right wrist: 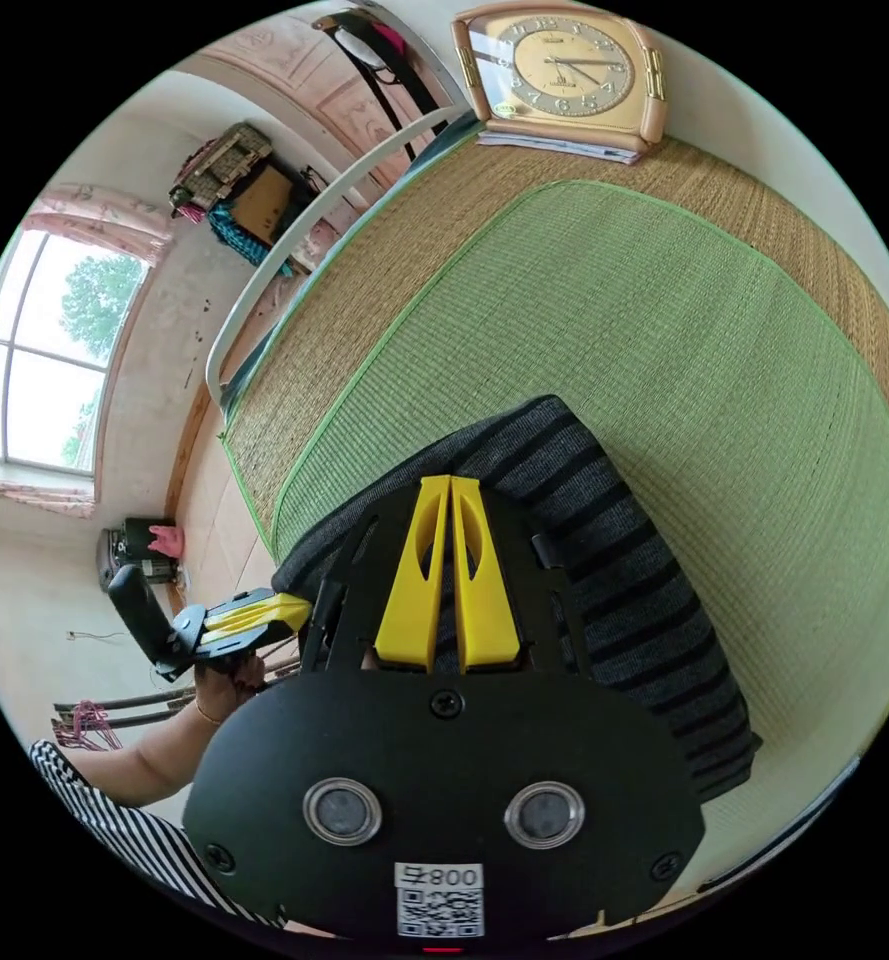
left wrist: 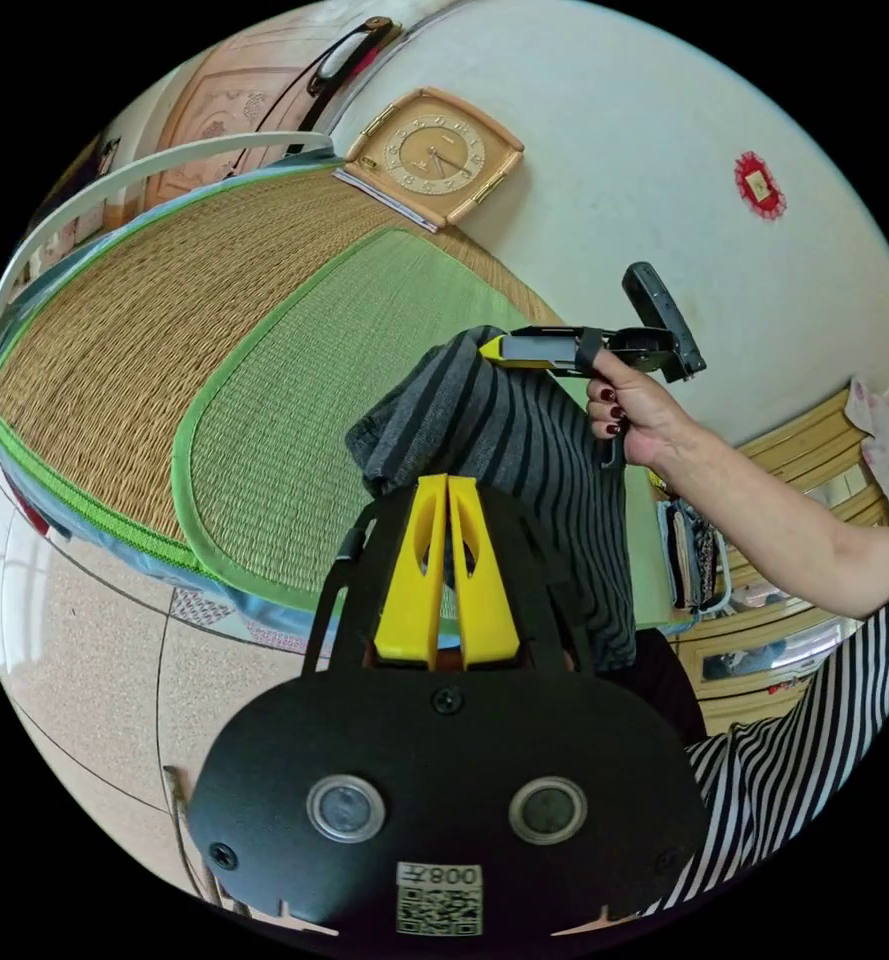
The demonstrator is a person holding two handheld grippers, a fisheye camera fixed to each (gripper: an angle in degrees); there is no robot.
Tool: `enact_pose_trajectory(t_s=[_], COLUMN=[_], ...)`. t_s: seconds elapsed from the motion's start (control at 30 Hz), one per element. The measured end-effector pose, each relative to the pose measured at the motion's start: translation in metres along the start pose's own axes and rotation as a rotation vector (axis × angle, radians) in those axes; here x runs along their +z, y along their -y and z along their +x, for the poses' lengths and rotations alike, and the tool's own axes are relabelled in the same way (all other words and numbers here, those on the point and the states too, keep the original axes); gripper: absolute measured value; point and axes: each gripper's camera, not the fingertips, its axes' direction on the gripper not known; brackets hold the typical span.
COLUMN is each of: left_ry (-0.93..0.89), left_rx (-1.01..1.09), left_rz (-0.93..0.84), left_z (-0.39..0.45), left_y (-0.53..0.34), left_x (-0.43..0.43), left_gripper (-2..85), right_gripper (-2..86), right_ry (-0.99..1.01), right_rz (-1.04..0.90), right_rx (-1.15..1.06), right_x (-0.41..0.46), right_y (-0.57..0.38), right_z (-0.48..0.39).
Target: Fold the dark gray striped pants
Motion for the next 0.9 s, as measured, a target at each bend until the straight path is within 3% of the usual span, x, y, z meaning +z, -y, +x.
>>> enact_pose_trajectory(t_s=[0.2, 0.37, 0.43, 0.7, 0.9], left_ry=[-0.072, 0.07, 0.04, 0.018, -0.037], left_rx=[0.09, 0.128, 0.098, 0.06, 0.075], left_rz=[0.08, -0.08, -0.089, -0.087, -0.039], left_z=[0.032, 0.039, 0.034, 0.038, 0.057], left_y=[-0.009, -0.012, -0.013, -0.014, -0.032], left_x=[-0.011, 0.021, 0.029, 0.039, 0.031], left_gripper=[0.0, 0.0, -0.1, 0.0, 0.2], right_gripper=[0.1, 0.1, 0.1, 0.0, 0.0], right_ry=[0.184, 0.259, 0.274, 0.32, 0.408], right_rz=[0.037, -0.115, -0.126, -0.125, 0.002], right_rx=[-0.145, -0.123, -0.03, -0.037, 0.052], right_x=[-0.056, -0.044, -0.036, -0.03, -0.079], right_y=[-0.082, -0.208, -0.234, -0.252, -0.285], right_z=[0.001, 0.005, 0.018, 0.038, 0.064])
